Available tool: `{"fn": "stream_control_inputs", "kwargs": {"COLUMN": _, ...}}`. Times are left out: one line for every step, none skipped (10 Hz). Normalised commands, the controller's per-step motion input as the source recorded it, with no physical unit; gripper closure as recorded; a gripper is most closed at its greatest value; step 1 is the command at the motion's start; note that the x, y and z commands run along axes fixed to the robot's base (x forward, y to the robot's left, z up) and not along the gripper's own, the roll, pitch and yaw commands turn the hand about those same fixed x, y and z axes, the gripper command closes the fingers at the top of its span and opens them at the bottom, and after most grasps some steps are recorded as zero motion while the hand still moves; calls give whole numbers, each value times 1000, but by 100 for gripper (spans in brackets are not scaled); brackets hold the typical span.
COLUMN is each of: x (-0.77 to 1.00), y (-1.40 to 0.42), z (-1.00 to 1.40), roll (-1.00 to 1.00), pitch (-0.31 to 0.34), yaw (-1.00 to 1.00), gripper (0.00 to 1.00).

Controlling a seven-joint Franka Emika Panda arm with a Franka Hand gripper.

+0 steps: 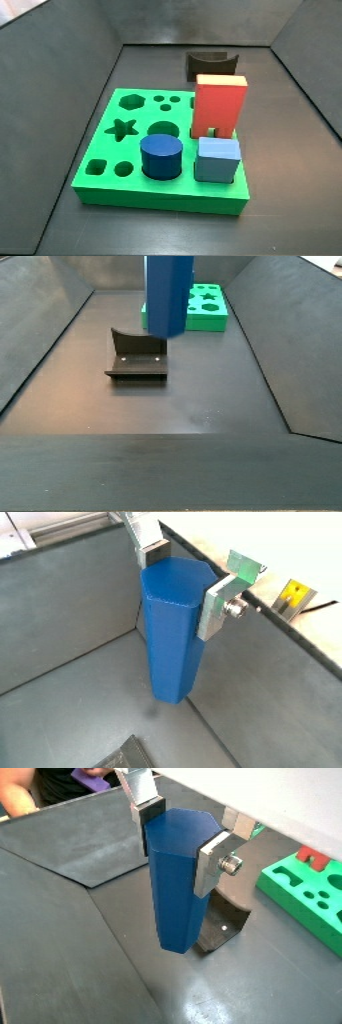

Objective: Pick up the hexagon object. Move up. Move to above the board. Insert the hexagon object.
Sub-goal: Move to above the board.

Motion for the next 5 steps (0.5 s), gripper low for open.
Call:
{"fn": "stream_control_inputs", "kwargs": {"x": 40, "y": -18, "z": 819, "roll": 38, "pitch": 114, "yaw": 17, "gripper": 100}}
{"fn": "stream_control_inputs", "kwargs": {"x": 27, "y": -11, "z": 565, "roll": 38, "pitch": 120, "yaw": 20, "gripper": 100}}
{"fn": "stream_control_inputs", "kwargs": {"x": 21, "y": -10, "z": 466, "roll": 40, "pitch": 121, "yaw": 18, "gripper": 100}}
{"fn": "stream_control_inputs", "kwargs": {"x": 19, "y": -8, "z": 269, "roll": 45, "pitch": 117, "yaw": 19, "gripper": 100}}
{"fn": "stream_control_inputs", "kwargs": {"x": -122, "y": -1000, "z": -57, "roll": 155, "pitch": 517, "yaw": -865, "gripper": 100}}
